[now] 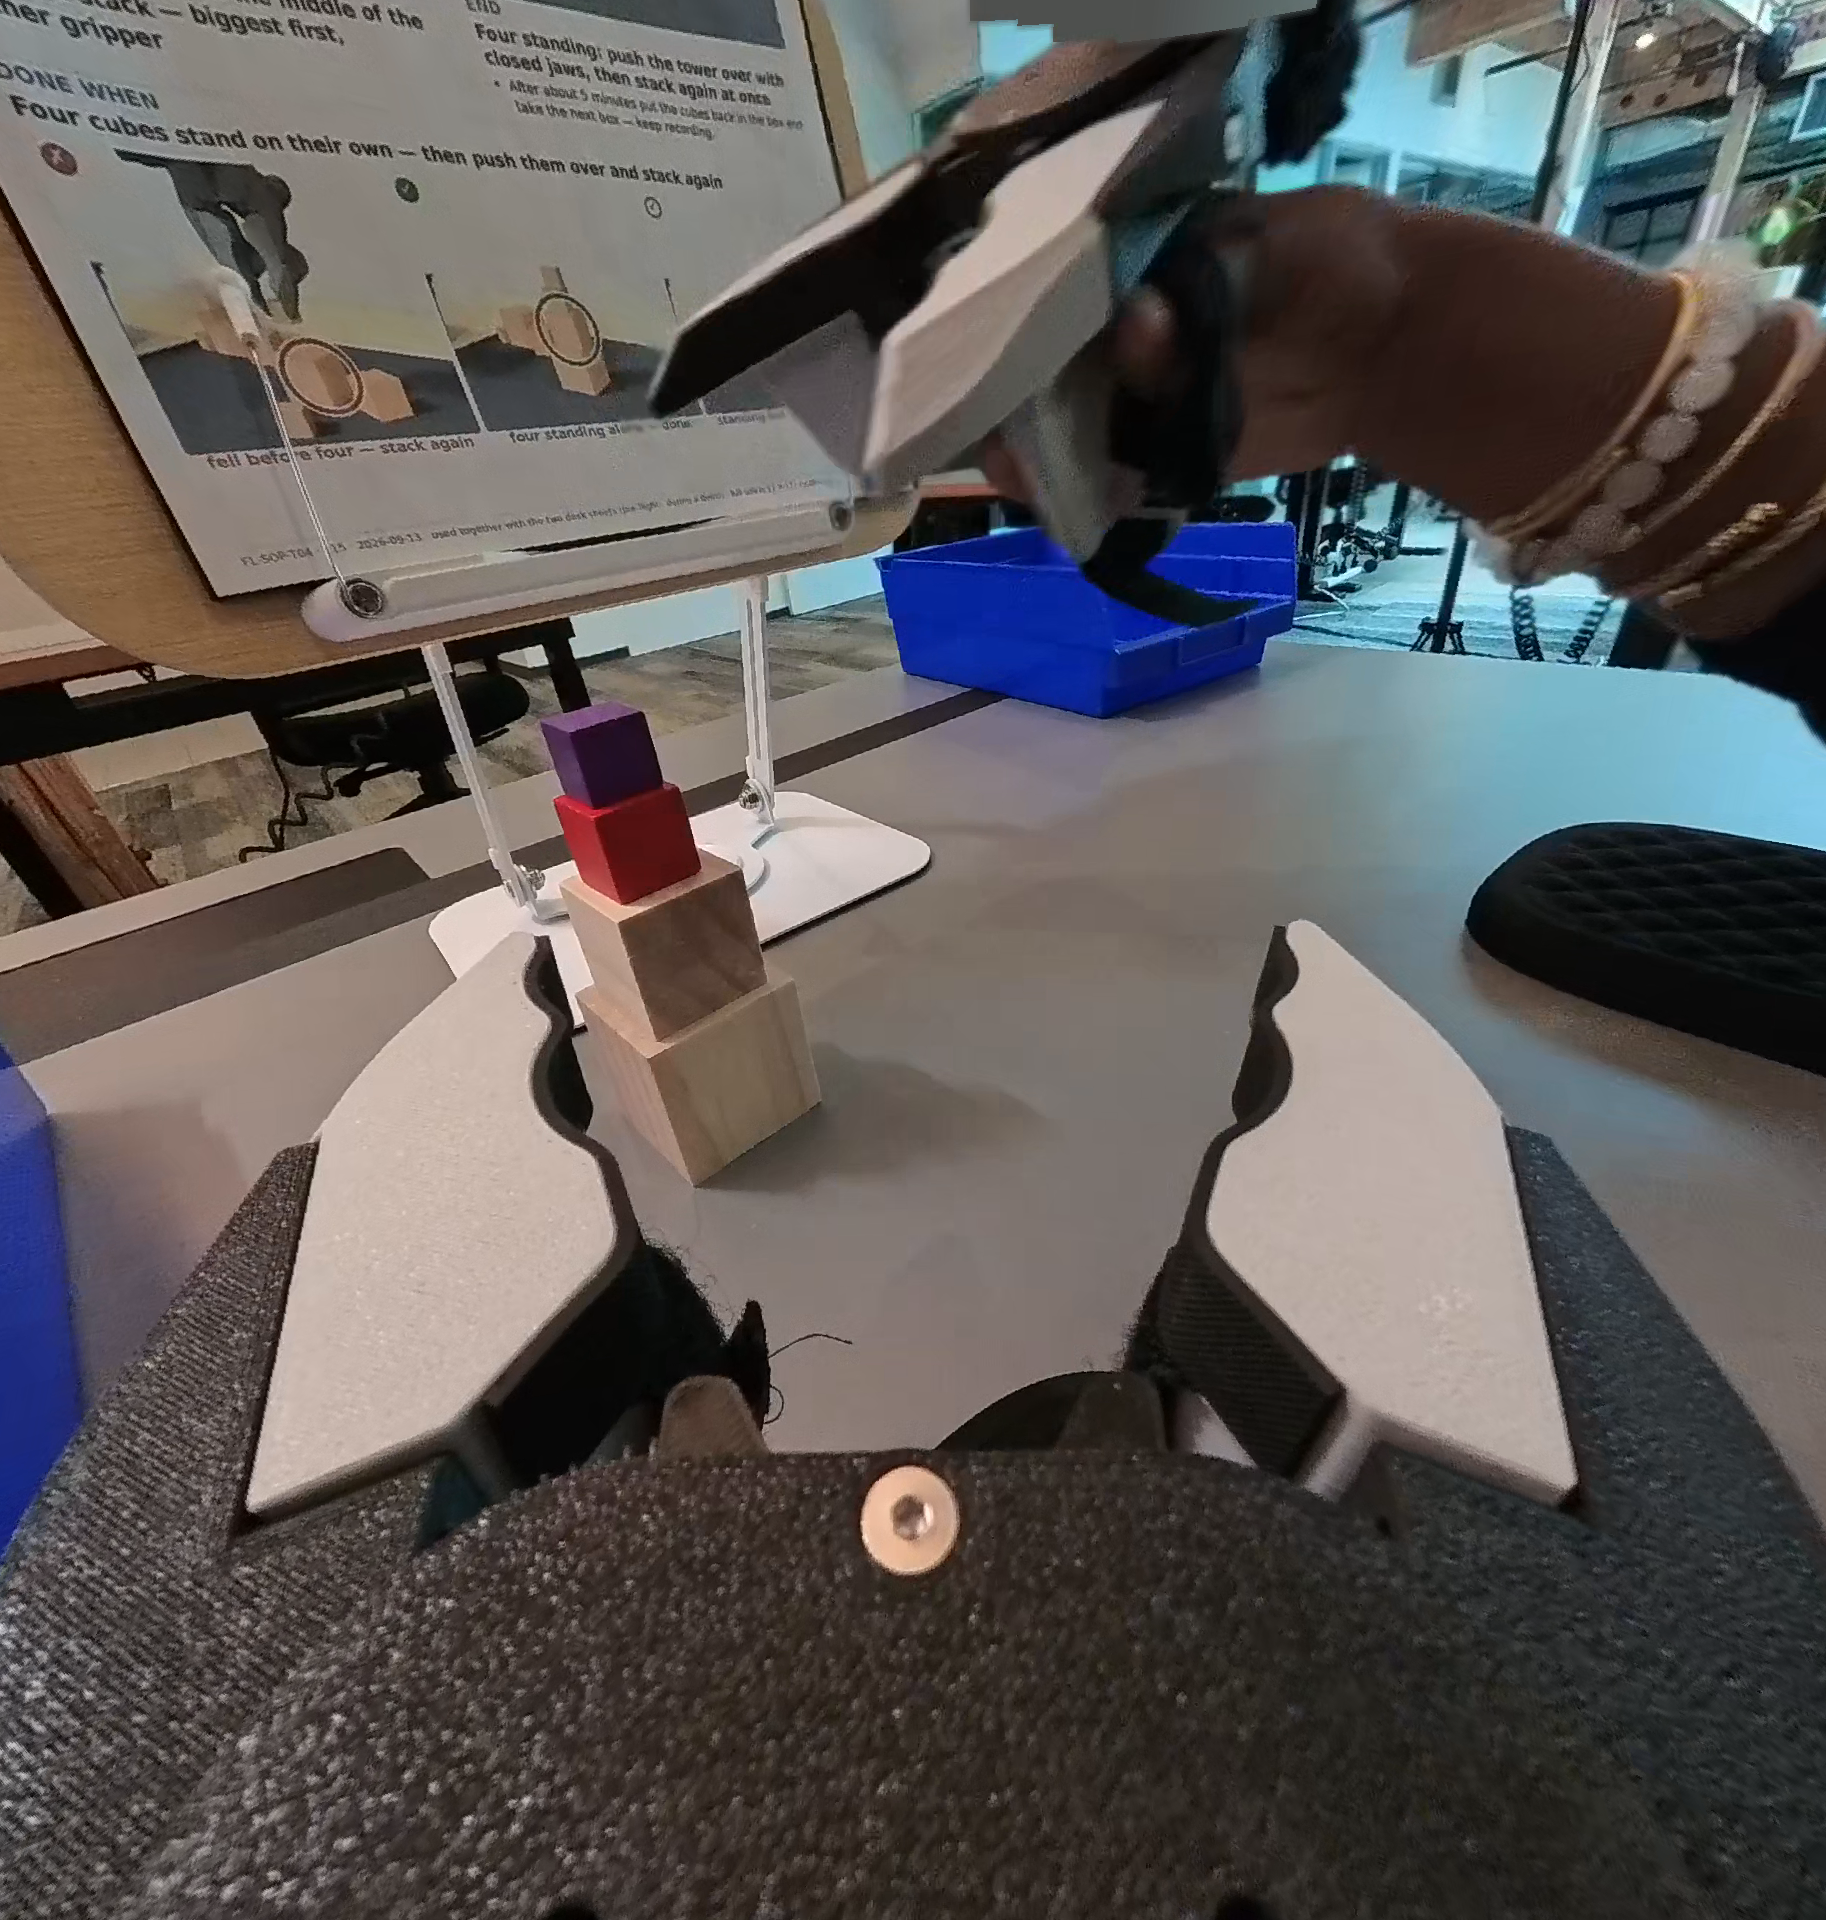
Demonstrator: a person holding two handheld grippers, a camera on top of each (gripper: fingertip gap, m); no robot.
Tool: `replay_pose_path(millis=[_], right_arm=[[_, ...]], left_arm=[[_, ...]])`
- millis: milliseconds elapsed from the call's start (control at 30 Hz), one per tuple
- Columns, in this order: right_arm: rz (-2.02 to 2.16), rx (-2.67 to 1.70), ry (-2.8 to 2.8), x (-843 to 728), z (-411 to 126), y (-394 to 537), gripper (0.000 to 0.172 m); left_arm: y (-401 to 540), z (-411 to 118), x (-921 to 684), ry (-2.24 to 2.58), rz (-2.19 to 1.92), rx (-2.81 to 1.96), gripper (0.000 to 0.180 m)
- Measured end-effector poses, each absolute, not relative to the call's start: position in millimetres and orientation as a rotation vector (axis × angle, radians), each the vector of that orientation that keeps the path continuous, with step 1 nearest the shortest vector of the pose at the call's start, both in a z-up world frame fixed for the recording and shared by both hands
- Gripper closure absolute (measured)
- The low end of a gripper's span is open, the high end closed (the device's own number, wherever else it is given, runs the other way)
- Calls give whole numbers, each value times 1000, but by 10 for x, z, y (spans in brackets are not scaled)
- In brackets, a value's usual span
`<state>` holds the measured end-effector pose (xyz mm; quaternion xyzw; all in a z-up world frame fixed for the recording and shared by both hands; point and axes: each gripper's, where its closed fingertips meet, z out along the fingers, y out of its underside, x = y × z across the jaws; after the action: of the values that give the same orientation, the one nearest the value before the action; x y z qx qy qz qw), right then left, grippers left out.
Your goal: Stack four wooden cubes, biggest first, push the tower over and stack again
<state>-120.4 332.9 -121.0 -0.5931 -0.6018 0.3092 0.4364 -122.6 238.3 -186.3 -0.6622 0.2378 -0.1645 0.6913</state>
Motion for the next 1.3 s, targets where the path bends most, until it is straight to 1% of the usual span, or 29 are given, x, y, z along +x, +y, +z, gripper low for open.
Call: replay_pose_path(millis=[100, 200, 633, 800, 1033, 1300], right_arm=[[801, -1459, -1396, -963, -1121, 3254, 28], [818, -1463, -1335, -697, -1158, 3152, 28], [825, -1542, -1080, 294, -1695, 2769, 35], [839, -1518, -997, 517, -1798, 2589, 37], [798, -1508, -1017, 615, -2087, 2517, 36], [753, -1493, -1067, 578, -2153, 2482, 37]], left_arm=[[2381, -1866, -1221, 536, -365, -1481, 57], [2374, -1868, -1209, 546, -362, -1478, 57], [2361, -1876, -1185, 566, -351, -1476, 59], [2356, -1873, -1181, 569, -347, -1472, 61], [2359, -1879, -1176, 572, -342, -1477, 62], [2351, -1902, -1141, 602, -330, -1484, 66]])
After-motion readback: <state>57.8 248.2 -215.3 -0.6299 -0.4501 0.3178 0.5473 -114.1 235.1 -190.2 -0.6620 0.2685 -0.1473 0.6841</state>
